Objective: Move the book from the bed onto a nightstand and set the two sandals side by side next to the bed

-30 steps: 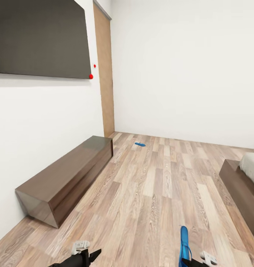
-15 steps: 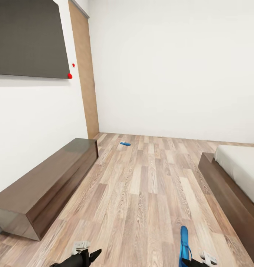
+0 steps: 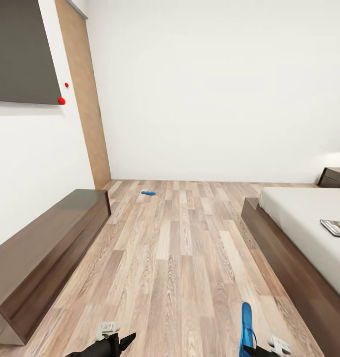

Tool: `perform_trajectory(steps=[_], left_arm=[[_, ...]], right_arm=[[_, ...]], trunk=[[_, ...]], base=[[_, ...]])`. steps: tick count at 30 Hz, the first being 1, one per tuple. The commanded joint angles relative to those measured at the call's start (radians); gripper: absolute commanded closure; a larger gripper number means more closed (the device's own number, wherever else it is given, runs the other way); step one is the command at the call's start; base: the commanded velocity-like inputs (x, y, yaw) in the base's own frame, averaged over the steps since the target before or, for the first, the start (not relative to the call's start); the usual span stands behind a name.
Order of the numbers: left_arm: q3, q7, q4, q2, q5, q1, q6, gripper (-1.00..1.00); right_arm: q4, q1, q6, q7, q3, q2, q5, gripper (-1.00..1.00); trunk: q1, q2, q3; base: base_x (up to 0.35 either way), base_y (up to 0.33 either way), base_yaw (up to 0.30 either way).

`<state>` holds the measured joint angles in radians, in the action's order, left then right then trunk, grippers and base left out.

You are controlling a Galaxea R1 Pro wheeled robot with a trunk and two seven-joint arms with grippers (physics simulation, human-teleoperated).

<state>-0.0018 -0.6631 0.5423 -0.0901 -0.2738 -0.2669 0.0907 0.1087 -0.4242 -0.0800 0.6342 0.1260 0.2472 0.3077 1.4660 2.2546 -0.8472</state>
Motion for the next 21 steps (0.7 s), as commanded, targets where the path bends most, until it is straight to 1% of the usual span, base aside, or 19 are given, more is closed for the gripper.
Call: perform_trajectory(steps=[1, 13, 16, 21], left_arm=[[0.0, -0.003, 0.001, 0.0, -0.01, 0.0, 0.01, -1.0], [-0.001, -0.003, 0.001, 0.0, -0.01, 0.0, 0.009, -1.0], [-0.001, -0.004, 0.0, 0.0, -0.01, 0.0, 0.009, -1.0], [-0.001, -0.003, 0.001, 0.0, -0.01, 0.0, 0.009, -1.0]], right_arm=[[0.0, -0.001, -0.008, 0.004, 0.01, 0.0, 0.002, 1.0], [0.0, -0.001, -0.008, 0.004, 0.01, 0.0, 0.004, 1.0], [0.0, -0.001, -0.008, 0.004, 0.01, 0.0, 0.005, 1.0], [0.0, -0.001, -0.007, 0.005, 0.011, 0.0, 0.005, 1.0]], trunk=[[0.0, 0.0, -0.001], [0.0, 0.0, -0.001], [0.0, 0.0, -0.001], [0.0, 0.0, -0.001]], base=[[0.0, 0.0, -0.277], [0.0, 0.0, -0.243], [0.0, 0.0, -0.089], [0.0, 0.0, -0.016]])
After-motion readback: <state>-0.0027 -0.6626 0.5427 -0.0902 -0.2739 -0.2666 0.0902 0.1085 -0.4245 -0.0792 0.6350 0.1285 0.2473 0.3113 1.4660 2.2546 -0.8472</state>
